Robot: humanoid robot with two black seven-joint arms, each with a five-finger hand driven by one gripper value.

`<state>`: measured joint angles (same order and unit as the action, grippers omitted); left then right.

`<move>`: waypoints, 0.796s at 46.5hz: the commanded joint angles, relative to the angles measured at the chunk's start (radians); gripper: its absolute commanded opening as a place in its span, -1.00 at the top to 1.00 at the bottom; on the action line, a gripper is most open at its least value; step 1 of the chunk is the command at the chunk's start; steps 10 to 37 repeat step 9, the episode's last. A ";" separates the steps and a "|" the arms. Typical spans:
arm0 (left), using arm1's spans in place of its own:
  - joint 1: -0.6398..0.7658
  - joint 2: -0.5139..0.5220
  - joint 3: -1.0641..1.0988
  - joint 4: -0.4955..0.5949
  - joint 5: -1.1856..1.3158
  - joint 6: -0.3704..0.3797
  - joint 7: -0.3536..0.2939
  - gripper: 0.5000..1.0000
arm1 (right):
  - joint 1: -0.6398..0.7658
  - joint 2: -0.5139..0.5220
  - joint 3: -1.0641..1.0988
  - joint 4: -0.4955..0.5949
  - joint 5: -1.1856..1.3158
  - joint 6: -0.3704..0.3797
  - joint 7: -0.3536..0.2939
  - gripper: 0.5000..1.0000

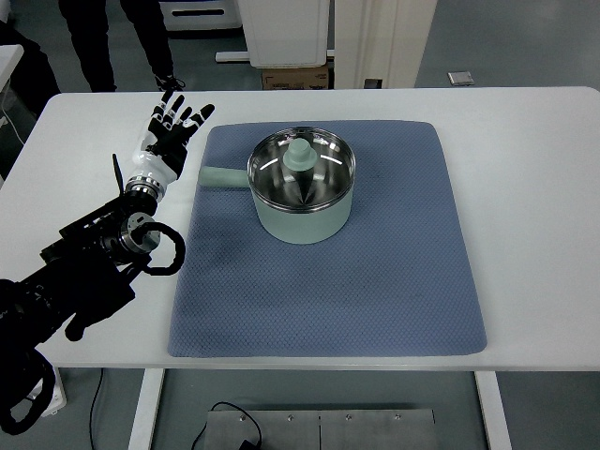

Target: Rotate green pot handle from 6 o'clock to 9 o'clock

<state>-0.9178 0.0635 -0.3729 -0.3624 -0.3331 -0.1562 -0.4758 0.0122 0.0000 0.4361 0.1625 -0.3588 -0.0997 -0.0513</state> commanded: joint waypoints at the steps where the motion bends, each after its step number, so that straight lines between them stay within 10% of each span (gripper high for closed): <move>1: 0.008 -0.001 -0.006 0.000 0.000 -0.003 -0.001 -1.00 | 0.000 0.000 0.001 0.000 0.001 0.000 -0.001 -1.00; 37: 0.008 -0.001 -0.023 -0.001 0.000 -0.005 0.000 -1.00 | -0.001 0.000 0.001 0.000 0.000 0.000 0.001 -1.00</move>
